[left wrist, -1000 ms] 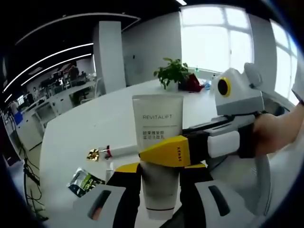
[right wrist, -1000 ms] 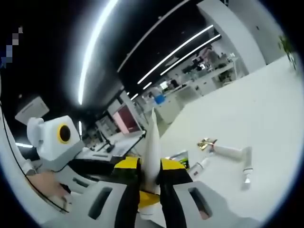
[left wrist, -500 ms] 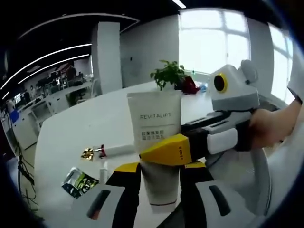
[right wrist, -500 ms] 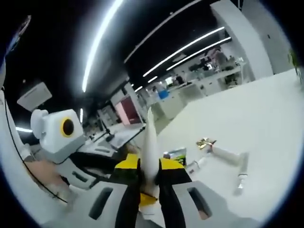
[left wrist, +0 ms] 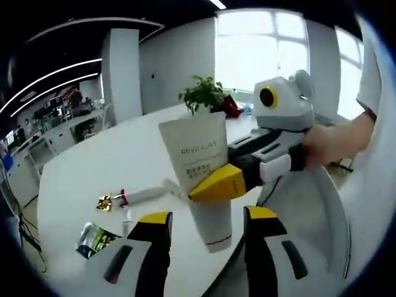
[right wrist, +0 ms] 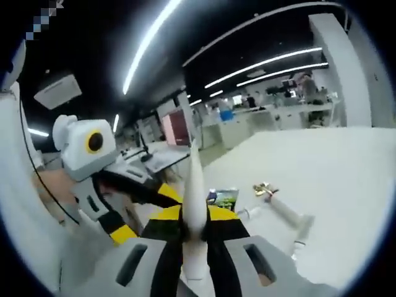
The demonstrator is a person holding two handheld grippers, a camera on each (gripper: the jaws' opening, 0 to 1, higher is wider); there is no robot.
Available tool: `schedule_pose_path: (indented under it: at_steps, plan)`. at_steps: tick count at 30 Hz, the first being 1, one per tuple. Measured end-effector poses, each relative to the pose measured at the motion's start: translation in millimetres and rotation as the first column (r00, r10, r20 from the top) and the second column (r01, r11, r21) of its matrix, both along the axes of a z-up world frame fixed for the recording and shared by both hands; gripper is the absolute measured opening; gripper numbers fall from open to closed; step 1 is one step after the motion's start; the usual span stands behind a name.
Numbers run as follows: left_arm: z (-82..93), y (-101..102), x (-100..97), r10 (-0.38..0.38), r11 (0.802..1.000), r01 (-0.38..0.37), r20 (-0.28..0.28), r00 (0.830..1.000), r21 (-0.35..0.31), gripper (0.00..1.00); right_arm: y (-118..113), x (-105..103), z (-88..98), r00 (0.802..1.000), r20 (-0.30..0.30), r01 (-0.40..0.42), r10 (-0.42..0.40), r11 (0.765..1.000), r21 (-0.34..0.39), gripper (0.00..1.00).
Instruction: Arrange the skincare products in the storage area until every visible bottle or jar stands upright without overlapping.
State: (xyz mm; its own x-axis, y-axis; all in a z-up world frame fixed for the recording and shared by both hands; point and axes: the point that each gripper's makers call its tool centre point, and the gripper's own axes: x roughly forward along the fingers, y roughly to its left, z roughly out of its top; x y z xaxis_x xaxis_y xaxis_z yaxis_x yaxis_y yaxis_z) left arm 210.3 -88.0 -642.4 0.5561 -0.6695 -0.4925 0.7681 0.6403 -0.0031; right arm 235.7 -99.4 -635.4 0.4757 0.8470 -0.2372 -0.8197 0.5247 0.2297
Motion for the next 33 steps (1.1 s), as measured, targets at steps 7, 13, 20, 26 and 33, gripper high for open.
schedule_pose_path:
  at_steps: [7,13,20,26,33]
  plan:
    - [15.4,7,-2.2,-0.004,0.998,0.004,-0.001,1.000,-0.062,0.56,-1,-6,-10.8,0.997,0.038,-0.072,0.074,0.996,-0.058,0.11]
    - [45.8,-4,0.7,-0.048,0.987,0.047,-0.002,0.999,-0.156,0.57,6,-10,-15.0,0.985,0.075,-0.151,0.157,0.985,-0.077,0.11]
    - [50.8,-15,3.2,-0.079,0.980,0.080,0.013,0.997,-0.182,0.52,14,-17,-18.2,0.963,0.094,-0.245,0.252,0.966,-0.081,0.11]
    - [44.8,-17,-2.0,-0.109,0.986,0.111,0.020,0.994,-0.126,0.41,21,-27,-16.6,0.944,0.104,-0.308,0.314,0.949,-0.070,0.12]
    - [40.6,-12,4.7,-0.114,0.989,0.118,0.046,0.992,-0.088,0.33,23,-31,-19.8,0.922,0.125,-0.357,0.366,0.930,-0.091,0.12]
